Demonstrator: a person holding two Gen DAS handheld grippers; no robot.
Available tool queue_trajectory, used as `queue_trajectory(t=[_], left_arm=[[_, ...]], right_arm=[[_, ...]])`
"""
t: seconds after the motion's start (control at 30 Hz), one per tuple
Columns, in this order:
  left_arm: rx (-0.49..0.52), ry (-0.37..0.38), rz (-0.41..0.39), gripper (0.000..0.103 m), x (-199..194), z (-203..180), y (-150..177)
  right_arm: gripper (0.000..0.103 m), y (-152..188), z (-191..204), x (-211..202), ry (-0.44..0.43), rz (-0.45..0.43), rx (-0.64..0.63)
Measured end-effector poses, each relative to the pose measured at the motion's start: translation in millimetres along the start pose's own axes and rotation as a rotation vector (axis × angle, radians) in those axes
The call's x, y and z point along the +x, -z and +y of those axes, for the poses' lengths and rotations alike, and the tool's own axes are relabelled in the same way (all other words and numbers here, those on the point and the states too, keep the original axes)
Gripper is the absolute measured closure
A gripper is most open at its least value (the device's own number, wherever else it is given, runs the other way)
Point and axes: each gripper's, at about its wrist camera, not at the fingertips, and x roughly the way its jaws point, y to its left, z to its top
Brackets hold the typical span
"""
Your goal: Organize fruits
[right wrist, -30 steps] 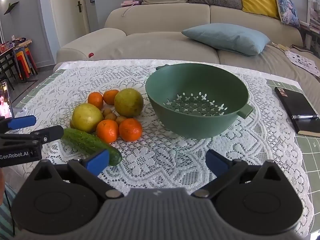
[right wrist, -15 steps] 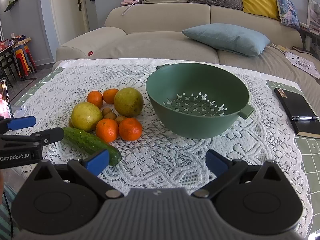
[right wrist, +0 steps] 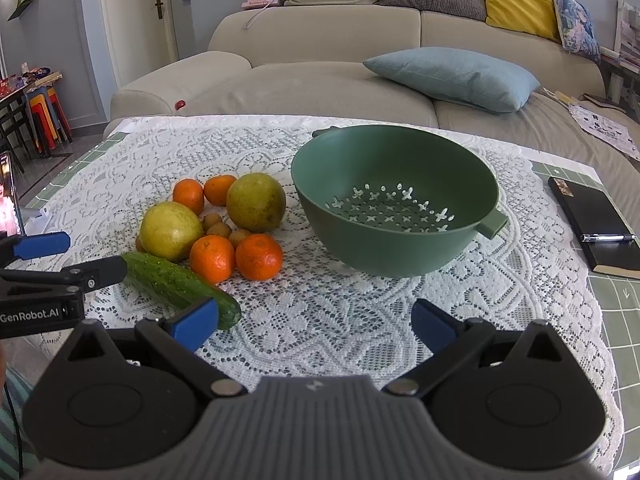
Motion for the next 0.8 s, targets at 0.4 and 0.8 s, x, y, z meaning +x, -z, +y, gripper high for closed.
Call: queue_trajectory(t=[0.4,0.8], left_arm=[[0.0,0.0,0.0,0.001,0.1,-0.1,0.4],[0.0,-0.001,0.0,0.001,0.0,-0.6,0.3]], right_arm=[[0.004,0.0,3.1,2.7,0.009,0.008,-0.022],[0.004,0.1,4.5,4.0,0.014,0.012,-0.034]])
